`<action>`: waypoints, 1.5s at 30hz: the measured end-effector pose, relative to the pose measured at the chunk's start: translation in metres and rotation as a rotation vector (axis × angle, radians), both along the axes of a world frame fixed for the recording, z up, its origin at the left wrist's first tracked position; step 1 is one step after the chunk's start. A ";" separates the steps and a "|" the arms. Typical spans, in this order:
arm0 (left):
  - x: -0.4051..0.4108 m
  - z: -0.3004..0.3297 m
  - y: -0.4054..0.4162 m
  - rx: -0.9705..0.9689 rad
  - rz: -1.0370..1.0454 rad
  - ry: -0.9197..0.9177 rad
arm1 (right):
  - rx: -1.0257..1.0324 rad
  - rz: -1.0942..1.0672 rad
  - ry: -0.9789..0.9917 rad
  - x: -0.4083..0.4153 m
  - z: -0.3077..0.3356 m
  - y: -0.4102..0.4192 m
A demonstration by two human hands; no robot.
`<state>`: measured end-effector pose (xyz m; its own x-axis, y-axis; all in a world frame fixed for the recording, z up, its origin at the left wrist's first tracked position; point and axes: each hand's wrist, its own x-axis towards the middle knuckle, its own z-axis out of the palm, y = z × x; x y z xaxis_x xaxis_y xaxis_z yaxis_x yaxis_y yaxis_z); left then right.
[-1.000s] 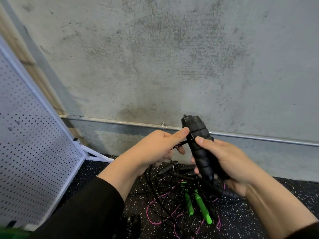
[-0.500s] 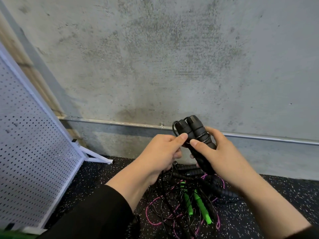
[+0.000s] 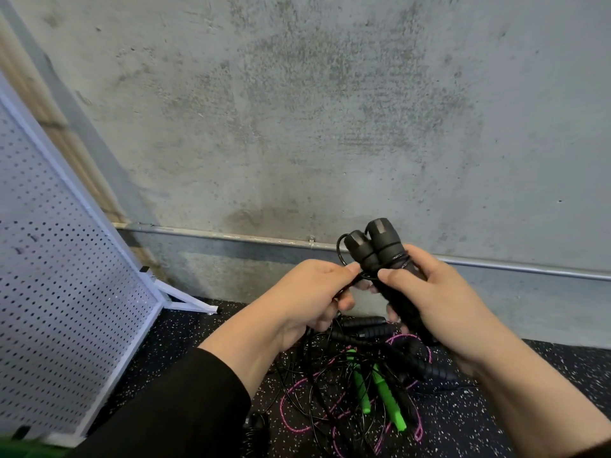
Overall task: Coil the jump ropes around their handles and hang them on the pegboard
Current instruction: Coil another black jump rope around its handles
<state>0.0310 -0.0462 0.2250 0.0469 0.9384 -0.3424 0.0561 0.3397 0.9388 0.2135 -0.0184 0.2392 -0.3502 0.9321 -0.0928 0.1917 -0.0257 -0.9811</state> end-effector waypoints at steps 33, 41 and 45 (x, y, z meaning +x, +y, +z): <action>-0.002 0.009 -0.004 0.148 0.068 -0.173 | -0.663 0.278 0.388 0.009 0.004 0.002; -0.005 0.010 -0.001 0.058 0.081 -0.025 | -0.254 0.060 0.253 -0.001 -0.001 0.007; -0.007 0.011 0.000 -0.066 0.061 -0.030 | 0.025 -0.005 -0.048 -0.003 -0.004 0.005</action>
